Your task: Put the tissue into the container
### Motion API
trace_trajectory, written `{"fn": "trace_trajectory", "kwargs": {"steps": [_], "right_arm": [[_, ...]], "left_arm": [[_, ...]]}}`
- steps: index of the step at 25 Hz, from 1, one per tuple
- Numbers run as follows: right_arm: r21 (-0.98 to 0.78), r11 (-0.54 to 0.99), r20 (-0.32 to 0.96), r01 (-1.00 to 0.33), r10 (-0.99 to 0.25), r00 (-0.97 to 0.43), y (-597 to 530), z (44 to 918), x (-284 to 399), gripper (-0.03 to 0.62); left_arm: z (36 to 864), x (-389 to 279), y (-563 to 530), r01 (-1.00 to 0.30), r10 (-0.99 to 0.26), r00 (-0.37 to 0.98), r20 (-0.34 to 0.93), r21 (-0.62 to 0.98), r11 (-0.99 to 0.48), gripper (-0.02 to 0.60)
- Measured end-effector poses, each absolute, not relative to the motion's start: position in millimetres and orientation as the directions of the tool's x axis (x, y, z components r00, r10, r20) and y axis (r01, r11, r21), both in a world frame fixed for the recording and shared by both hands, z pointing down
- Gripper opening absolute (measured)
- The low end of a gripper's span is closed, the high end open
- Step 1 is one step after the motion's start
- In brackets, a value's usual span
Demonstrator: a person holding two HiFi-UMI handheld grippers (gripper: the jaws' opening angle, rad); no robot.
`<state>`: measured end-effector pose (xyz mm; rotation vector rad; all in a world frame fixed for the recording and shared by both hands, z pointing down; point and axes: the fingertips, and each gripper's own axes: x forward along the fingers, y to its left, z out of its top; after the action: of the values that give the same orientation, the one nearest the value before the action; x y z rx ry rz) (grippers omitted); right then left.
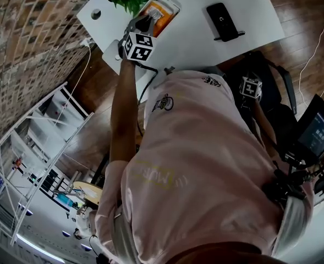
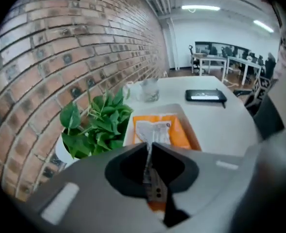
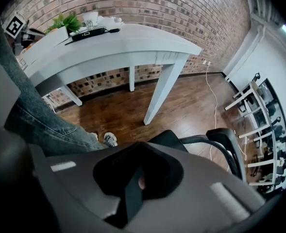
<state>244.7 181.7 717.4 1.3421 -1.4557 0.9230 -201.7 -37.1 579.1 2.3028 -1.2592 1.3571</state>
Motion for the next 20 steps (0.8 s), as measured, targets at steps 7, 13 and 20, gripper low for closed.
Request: {"fn": "trace_trajectory", "kwargs": {"steps": [7,13,20], "right_arm": [[0.134,0.167,0.974,-0.977,-0.202,0.099,208,731,275,0.002],[0.072,0.175,0.970,-0.982,-0.240,0.028,185,729,257,0.002],[0.036,0.270,0.959,-0.962,-0.280,-0.043,162,732,230,0.002]], "left_arm": [[477,-229,-27,-0.860,-0.840,0.166,0.516,-0.342,-0.380,0.020],[340,-237,16,-0.954,-0.938,0.275,0.210,0.182,-0.239,0.020],[334,-261,35,-0.966,-0.957,0.187,0.220,0.217,-0.139,0.005]]}}
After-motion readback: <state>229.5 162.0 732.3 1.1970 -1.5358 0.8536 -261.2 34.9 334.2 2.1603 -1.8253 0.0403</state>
